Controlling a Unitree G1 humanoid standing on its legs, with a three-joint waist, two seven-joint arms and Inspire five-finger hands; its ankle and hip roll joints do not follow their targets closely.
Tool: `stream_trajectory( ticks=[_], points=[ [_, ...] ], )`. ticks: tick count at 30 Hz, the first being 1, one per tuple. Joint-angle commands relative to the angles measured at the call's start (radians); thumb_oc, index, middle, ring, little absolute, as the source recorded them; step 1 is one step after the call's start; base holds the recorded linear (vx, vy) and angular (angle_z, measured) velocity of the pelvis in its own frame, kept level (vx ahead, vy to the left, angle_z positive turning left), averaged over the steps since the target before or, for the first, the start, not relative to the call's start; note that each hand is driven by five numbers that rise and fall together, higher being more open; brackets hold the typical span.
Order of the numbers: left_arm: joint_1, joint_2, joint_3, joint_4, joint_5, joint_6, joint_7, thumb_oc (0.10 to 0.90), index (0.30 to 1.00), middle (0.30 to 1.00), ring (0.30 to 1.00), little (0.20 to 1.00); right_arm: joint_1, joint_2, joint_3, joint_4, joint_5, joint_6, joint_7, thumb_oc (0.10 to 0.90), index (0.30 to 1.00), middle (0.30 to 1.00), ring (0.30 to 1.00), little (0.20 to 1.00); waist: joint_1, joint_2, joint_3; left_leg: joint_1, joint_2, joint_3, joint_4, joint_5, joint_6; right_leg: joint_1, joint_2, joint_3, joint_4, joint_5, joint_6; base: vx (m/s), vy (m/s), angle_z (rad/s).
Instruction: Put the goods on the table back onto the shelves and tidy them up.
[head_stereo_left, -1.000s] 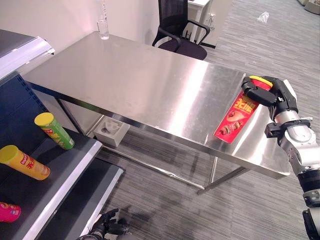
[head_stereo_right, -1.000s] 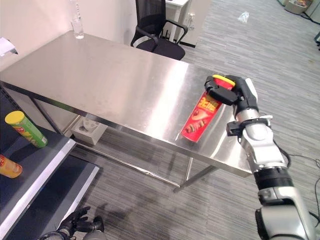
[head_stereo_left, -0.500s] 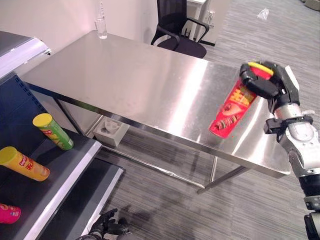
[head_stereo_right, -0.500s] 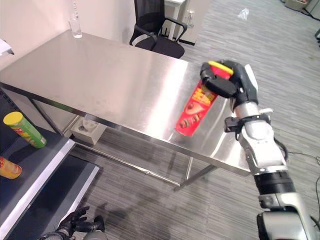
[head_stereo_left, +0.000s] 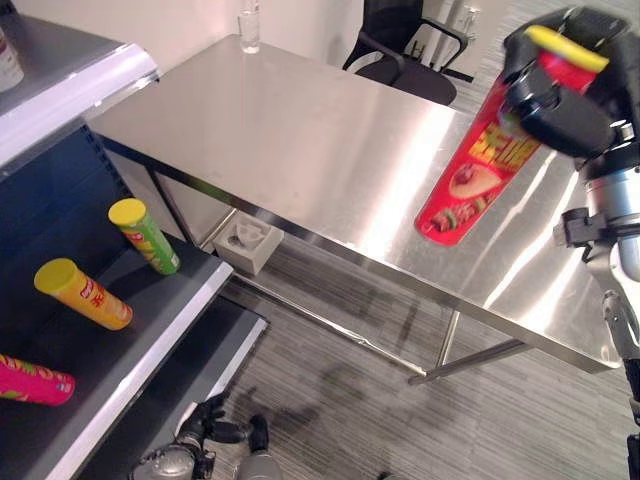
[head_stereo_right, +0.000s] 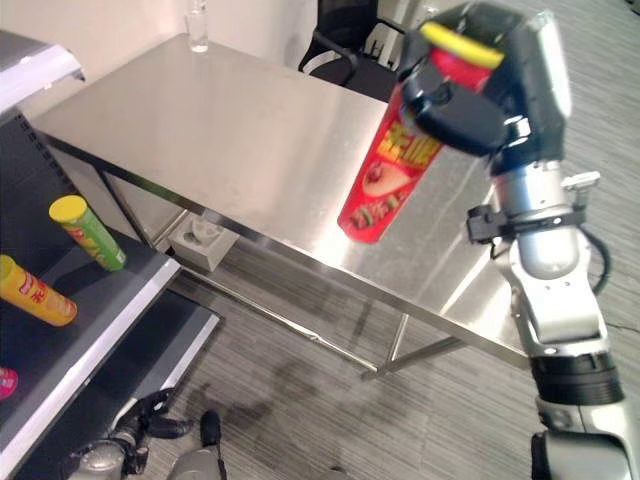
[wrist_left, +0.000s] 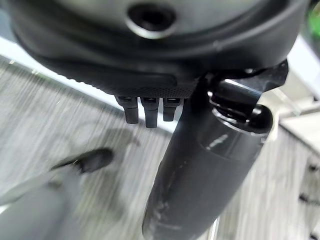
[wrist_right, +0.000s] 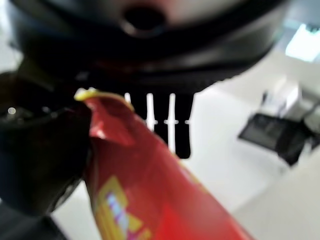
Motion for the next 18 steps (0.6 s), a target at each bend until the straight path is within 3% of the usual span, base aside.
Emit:
stream_trajectory(
  ticks=[1, 3, 4, 5, 6, 7, 8, 9, 10, 11, 13, 14, 18],
  points=[
    [0.046, 0.026, -0.035, -0.040, -0.023, -0.053, -0.001, 0.800, 0.900, 0.900, 0.900, 0.900, -0.112, -0.014, -0.087, -0.045, 0.043, -0.092, -0.019, 0.400, 0.300, 0.300, 0.300, 0.300, 0.077, -0.001, -0.105, 0.031, 0.168, 0.034, 0.113, -0.090, -0.082, 0.036, 0.065, -0.067, 0.131, -0.167, -0.018, -0.12, -0.426, 0.42],
    [0.056, 0.025, -0.030, -0.042, -0.024, -0.050, -0.003, 0.800, 0.900, 0.900, 0.900, 0.900, -0.103, -0.007, -0.083, -0.044, 0.046, -0.093, -0.015, 0.400, 0.300, 0.300, 0.300, 0.300, 0.088, 0.002, -0.102, 0.017, 0.195, 0.009, 0.125, -0.068, -0.099, 0.056, 0.098, -0.077, 0.109, -0.171, -0.036, -0.09, -0.321, 0.51],
    [0.091, 0.025, -0.013, -0.041, -0.019, -0.046, -0.007, 0.800, 0.900, 0.900, 0.900, 0.900, -0.077, -0.007, -0.088, -0.051, 0.051, -0.094, -0.004, 0.400, 0.300, 0.300, 0.300, 0.300, 0.113, 0.007, -0.096, 0.009, 0.243, -0.020, 0.126, -0.015, -0.131, 0.098, 0.160, -0.099, 0.069, -0.174, -0.058, -0.11, -0.314, 0.82],
    [0.104, 0.025, 0.000, -0.038, -0.018, -0.042, -0.012, 0.800, 0.900, 0.900, 0.900, 0.900, -0.064, -0.006, -0.099, -0.056, 0.049, -0.097, -0.001, 0.400, 0.300, 0.300, 0.300, 0.300, 0.120, 0.013, -0.092, 0.007, 0.270, -0.027, 0.114, 0.007, -0.143, 0.117, 0.188, -0.112, 0.048, -0.176, -0.067, -0.11, -0.313, 0.83],
    [0.105, 0.026, -0.001, -0.039, -0.017, -0.041, -0.013, 0.800, 0.900, 0.900, 0.900, 0.900, -0.062, -0.006, -0.101, -0.058, 0.049, -0.096, 0.000, 0.400, 0.300, 0.300, 0.300, 0.300, 0.118, 0.015, -0.090, 0.008, 0.273, -0.032, 0.112, 0.010, -0.146, 0.121, 0.193, -0.114, 0.045, -0.175, -0.069, -0.14, -0.173, 0.62],
    [0.117, 0.028, 0.009, -0.043, -0.012, -0.038, -0.014, 0.800, 0.900, 0.900, 0.900, 0.900, -0.058, -0.015, -0.119, -0.059, 0.047, -0.102, -0.008, 0.400, 0.300, 0.300, 0.300, 0.300, 0.126, 0.024, -0.076, -0.013, 0.305, -0.021, 0.110, 0.072, -0.157, 0.130, 0.216, -0.135, 0.041, -0.175, -0.079, -0.24, -0.177, 0.79],
    [0.136, 0.026, 0.028, -0.037, 0.001, -0.027, -0.021, 0.800, 0.900, 0.900, 0.900, 0.900, -0.038, -0.022, -0.132, -0.058, 0.046, -0.104, -0.012, 0.400, 0.300, 0.300, 0.300, 0.300, 0.101, 0.010, -0.066, -0.027, 0.366, 0.143, 0.084, 0.074, -0.146, 0.115, 0.232, -0.180, 0.047, -0.191, -0.093, -0.23, -0.166, 1.16],
    [0.138, 0.027, 0.030, -0.038, 0.002, -0.027, -0.022, 0.800, 0.900, 0.900, 0.900, 0.900, -0.037, -0.020, -0.132, -0.059, 0.046, -0.103, -0.012, 0.400, 0.300, 0.300, 0.300, 0.300, 0.102, 0.007, -0.067, -0.022, 0.363, 0.149, 0.080, 0.073, -0.146, 0.115, 0.229, -0.178, 0.049, -0.194, -0.092, -0.24, -0.107, 1.41],
    [0.143, 0.027, 0.040, -0.031, 0.003, -0.023, -0.023, 0.800, 0.900, 0.900, 0.900, 0.900, -0.032, -0.012, -0.132, -0.059, 0.045, -0.103, -0.014, 0.400, 0.300, 0.300, 0.300, 0.300, 0.099, 0.005, -0.067, -0.021, 0.378, 0.203, 0.083, 0.074, -0.142, 0.108, 0.230, -0.199, 0.044, -0.191, -0.096, -0.15, -0.018, 1.38],
    [0.154, 0.028, 0.056, -0.020, 0.003, -0.020, -0.025, 0.800, 0.900, 0.900, 0.900, 0.900, -0.030, 0.001, -0.132, -0.061, 0.043, -0.101, -0.016, 0.400, 0.300, 0.300, 0.300, 0.300, 0.105, 0.001, -0.071, -0.016, 0.378, 0.231, 0.096, 0.069, -0.142, 0.104, 0.231, -0.213, 0.030, -0.177, -0.094, -0.22, -0.026, 0.71],
    [0.155, 0.028, 0.065, 0.008, 0.018, -0.019, -0.024, 0.800, 0.900, 0.900, 0.900, 0.900, -0.038, 0.017, -0.127, -0.072, 0.041, -0.102, -0.013, 0.400, 0.300, 0.300, 0.300, 0.300, 0.116, -0.002, -0.070, -0.014, 0.360, 0.219, 0.149, 0.026, -0.133, 0.095, 0.220, -0.225, 0.013, -0.157, -0.099, -0.24, -0.001, 0.16],
    [0.149, 0.026, 0.070, 0.031, 0.029, -0.022, -0.020, 0.800, 0.900, 0.900, 0.900, 0.900, -0.047, 0.011, -0.120, -0.084, 0.034, -0.104, -0.011, 0.400, 0.300, 0.300, 0.300, 0.300, 0.113, -0.006, -0.063, -0.018, 0.350, 0.212, 0.238, -0.030, -0.122, 0.081, 0.204, -0.253, 0.007, -0.147, -0.110, -0.30, 0.036, 0.58],
    [0.132, 0.028, 0.075, 0.031, 0.030, -0.027, -0.016, 0.800, 0.900, 0.900, 0.900, 0.900, -0.041, -0.005, -0.114, -0.122, 0.011, -0.095, -0.001, 0.400, 0.300, 0.300, 0.300, 0.300, 0.074, -0.018, -0.065, 0.039, 0.353, 0.257, 0.381, -0.124, -0.112, 0.051, 0.168, -0.340, 0.003, -0.119, -0.118, -0.18, 0.058, 0.84]
  ],
)
